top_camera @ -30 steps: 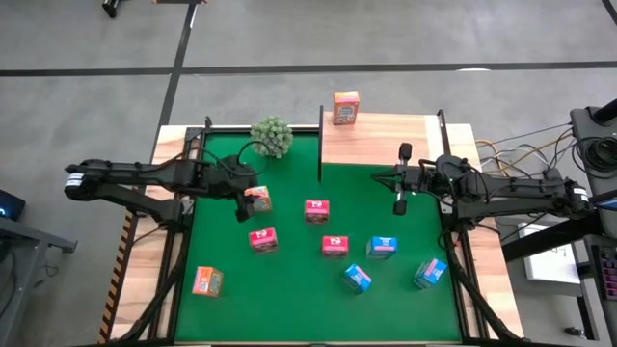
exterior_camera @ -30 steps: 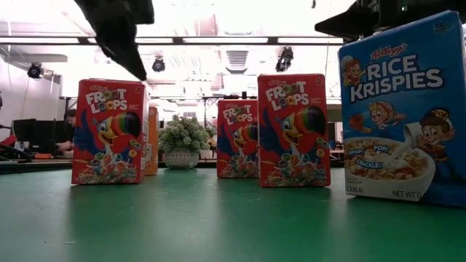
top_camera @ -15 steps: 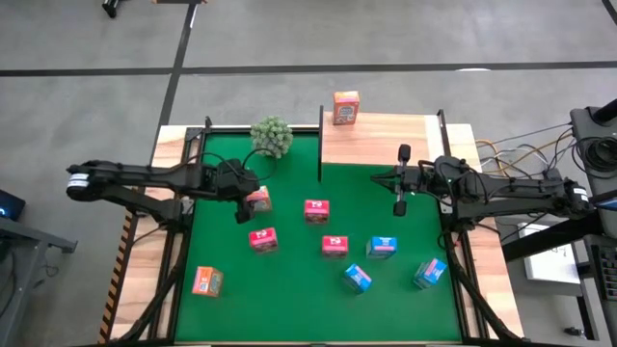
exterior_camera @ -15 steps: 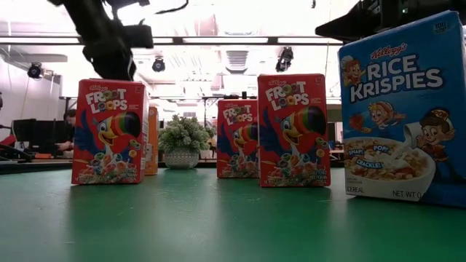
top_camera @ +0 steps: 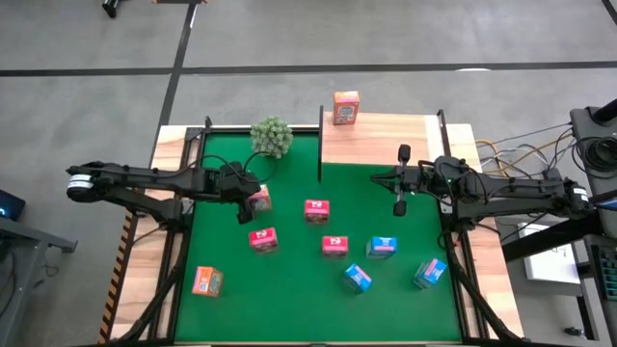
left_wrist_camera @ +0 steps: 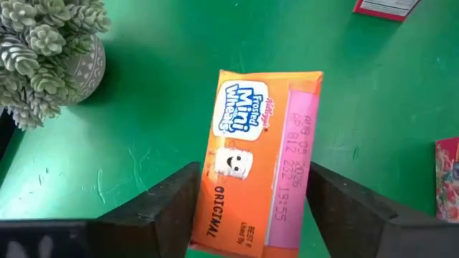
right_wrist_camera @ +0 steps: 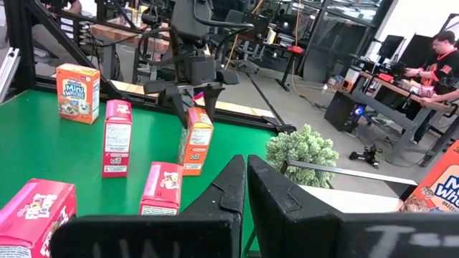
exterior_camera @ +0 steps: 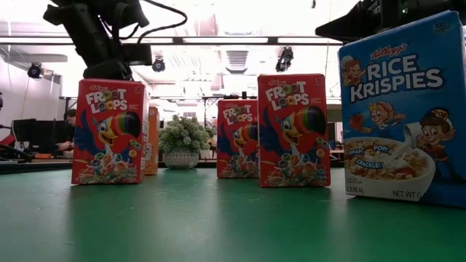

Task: Stack cereal on shelf
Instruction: Put the top orange cereal box on the shelf

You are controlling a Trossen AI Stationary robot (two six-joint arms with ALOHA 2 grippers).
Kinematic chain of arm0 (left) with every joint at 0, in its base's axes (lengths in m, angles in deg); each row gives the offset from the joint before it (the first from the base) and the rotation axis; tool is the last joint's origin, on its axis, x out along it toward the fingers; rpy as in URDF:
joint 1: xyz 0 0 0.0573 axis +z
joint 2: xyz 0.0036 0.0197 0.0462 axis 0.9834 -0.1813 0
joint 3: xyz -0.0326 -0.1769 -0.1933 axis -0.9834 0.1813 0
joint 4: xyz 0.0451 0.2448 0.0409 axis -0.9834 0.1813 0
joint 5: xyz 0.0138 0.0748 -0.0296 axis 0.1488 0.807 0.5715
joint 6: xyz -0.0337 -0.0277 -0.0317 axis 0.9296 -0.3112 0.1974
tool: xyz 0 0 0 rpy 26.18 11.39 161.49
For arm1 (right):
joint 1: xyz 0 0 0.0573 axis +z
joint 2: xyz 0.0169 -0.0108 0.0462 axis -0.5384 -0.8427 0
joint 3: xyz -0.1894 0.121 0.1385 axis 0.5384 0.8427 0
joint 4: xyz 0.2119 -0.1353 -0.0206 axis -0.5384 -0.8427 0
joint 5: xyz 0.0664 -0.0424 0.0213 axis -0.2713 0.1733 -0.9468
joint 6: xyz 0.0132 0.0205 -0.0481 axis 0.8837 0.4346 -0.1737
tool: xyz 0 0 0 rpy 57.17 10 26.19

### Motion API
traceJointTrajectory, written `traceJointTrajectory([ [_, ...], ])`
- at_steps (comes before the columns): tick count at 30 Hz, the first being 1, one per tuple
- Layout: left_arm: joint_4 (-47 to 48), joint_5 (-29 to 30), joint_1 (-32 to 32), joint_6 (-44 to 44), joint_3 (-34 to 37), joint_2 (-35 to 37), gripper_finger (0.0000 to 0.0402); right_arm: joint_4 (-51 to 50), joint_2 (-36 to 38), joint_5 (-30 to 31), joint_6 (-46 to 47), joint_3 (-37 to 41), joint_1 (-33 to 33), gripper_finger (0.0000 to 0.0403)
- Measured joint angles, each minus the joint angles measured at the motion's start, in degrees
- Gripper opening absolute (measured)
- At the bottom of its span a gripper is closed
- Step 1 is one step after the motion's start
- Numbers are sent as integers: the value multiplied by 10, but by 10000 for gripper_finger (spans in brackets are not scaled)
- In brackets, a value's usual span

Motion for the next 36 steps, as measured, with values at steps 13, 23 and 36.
traceJointTrajectory([
  [13, 1, -3, 0, -10, -7, 2, 141, 0, 0, 0, 5, 0, 0, 9],
  [23, 34, -5, 0, -16, -65, 7, 140, 0, 0, 0, 4, 0, 0, 9],
  [36, -98, -23, 0, -113, -169, 0, 139, 0, 1, 1, -9, 0, 0, 9],
])
